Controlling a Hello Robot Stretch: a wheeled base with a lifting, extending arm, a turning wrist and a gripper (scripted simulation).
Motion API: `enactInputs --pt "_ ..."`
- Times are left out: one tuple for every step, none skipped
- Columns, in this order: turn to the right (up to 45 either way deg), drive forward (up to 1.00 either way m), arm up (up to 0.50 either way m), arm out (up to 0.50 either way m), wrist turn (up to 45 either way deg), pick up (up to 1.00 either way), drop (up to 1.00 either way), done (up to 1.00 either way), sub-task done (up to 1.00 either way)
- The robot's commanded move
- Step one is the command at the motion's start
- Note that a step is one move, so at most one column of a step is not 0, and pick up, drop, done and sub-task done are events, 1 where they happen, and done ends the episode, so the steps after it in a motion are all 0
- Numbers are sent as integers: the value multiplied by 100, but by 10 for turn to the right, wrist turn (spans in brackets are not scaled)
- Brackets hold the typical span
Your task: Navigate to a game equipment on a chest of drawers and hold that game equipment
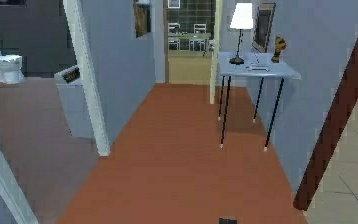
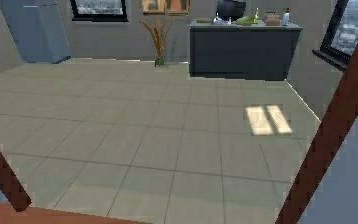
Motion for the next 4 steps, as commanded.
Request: enactInputs --pt "-60 0 0 0 0 0 0 0 0" --pt "0 65 0 0 0 0 0 0 0" --pt "-30 0 0 0 0 0 0 0 0" --pt "0 100 0 0 0 0 0 0 0"
